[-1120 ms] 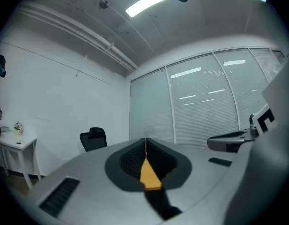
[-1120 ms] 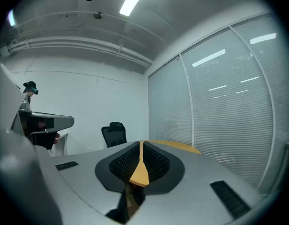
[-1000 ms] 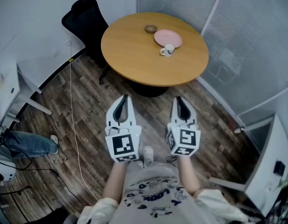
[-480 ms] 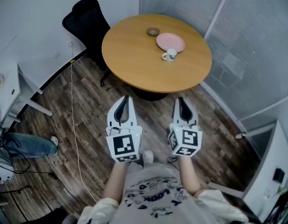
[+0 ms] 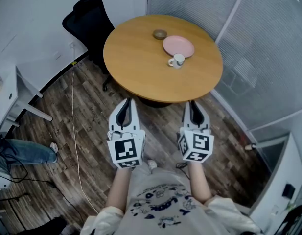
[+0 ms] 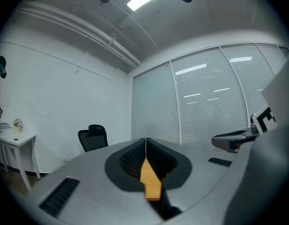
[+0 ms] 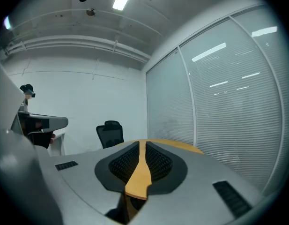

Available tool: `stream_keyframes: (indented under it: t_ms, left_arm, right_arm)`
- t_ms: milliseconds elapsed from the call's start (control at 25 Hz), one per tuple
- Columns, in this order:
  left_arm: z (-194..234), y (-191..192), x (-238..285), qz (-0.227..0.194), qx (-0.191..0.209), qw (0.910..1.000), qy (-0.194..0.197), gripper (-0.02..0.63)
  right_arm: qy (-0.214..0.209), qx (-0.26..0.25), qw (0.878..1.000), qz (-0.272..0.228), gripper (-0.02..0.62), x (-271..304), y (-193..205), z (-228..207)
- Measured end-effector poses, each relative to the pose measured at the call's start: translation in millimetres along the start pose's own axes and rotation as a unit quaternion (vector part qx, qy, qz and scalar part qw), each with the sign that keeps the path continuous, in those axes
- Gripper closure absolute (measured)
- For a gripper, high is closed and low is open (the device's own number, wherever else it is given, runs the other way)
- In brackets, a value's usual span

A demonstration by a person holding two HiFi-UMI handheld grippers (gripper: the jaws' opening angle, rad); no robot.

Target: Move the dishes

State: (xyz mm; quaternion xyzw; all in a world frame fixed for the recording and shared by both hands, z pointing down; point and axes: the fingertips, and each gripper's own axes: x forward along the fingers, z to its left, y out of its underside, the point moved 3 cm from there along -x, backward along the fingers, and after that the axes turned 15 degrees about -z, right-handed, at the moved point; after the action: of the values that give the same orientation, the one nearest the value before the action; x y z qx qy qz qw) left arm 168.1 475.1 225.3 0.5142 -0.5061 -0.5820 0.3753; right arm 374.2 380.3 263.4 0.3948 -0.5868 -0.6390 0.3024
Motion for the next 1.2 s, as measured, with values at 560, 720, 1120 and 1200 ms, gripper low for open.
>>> stream_keyframes:
  t_ms: [560,720,1120,1200]
  left_arm:
    - [12.8,41.4,101.6,0.011,-0.028,0.9991,0.030,0.598]
    - [15.5,58.0,149.4,0.020,-0.035,0.9981,0.046,0.598]
    - [31.6,80.6,264.6,0.026,-0.058,0.9941,0.087,0.598]
    - [33.9,85.9,285.3,0.028,-0.061,0.9931,0.096,0.598]
  right_arm:
    - [0.029,0.003,1.000,0.010,0.569,85.5,26.4,-19.4]
    - [0.050,0.003,0.999,0.016,0.568,124.1,36.4,-31.9]
    - [0.091,-0.006,0.995,0.025,0.537,222.7,43.1,-53.2]
    - [0.097,-0.008,0.995,0.028,0.524,238.3,45.1,-58.2]
